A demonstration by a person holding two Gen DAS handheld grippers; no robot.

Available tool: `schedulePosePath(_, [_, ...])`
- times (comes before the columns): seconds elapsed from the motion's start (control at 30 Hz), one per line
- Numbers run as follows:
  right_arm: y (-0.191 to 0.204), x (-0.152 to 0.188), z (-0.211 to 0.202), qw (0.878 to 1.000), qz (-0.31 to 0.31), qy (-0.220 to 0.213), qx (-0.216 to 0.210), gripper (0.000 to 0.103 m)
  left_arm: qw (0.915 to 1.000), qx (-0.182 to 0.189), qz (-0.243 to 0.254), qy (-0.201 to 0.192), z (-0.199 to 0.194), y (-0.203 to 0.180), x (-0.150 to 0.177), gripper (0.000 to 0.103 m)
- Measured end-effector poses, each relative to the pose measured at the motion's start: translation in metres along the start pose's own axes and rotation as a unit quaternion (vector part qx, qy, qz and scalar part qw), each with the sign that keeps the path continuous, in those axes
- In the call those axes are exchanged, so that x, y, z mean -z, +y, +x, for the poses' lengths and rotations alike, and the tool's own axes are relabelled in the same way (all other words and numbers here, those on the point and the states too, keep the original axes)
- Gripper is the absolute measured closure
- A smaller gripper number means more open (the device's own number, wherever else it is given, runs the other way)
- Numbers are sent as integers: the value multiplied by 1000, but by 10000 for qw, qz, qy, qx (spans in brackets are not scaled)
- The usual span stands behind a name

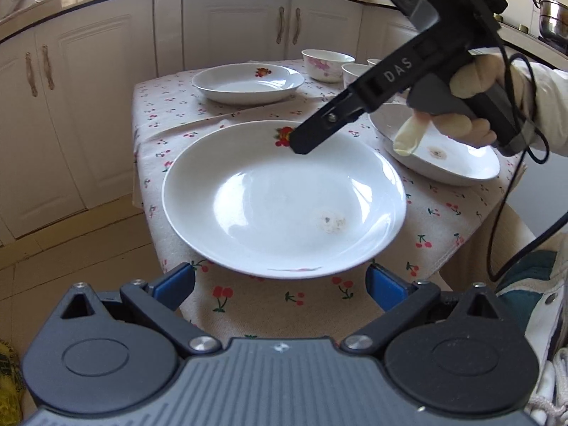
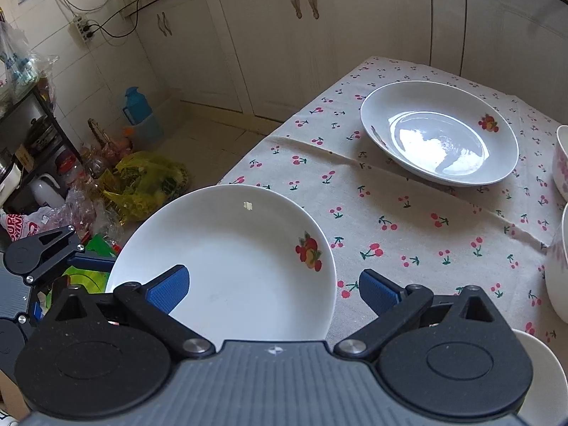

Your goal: Organize plates and bowls

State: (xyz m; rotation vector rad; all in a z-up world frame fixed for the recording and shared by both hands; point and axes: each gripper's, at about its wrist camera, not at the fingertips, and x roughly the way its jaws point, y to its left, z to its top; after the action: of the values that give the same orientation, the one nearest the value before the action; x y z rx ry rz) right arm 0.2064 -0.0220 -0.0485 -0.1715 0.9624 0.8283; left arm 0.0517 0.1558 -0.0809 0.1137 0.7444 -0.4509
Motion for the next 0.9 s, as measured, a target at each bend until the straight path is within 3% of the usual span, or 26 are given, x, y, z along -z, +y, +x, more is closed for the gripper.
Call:
schedulePosePath(0.17, [-9, -7, 10, 9994, 153, 213, -203, 15, 9999, 93, 81, 10, 5, 3, -5, 3])
schedulePosePath(0.33, [-12, -11, 15, 9988, 183, 290, -361, 23, 9997, 177, 184, 47, 8, 3, -8, 3])
schedulePosePath(0.57, [-15, -12, 15, 9985, 227, 278, -404, 23, 9996, 194, 210, 74, 10, 4, -12, 3])
schedulePosePath(0.9, [-38, -22, 2, 9987, 502, -18, -77, 23, 9978, 337, 575, -44, 32, 8, -38, 3])
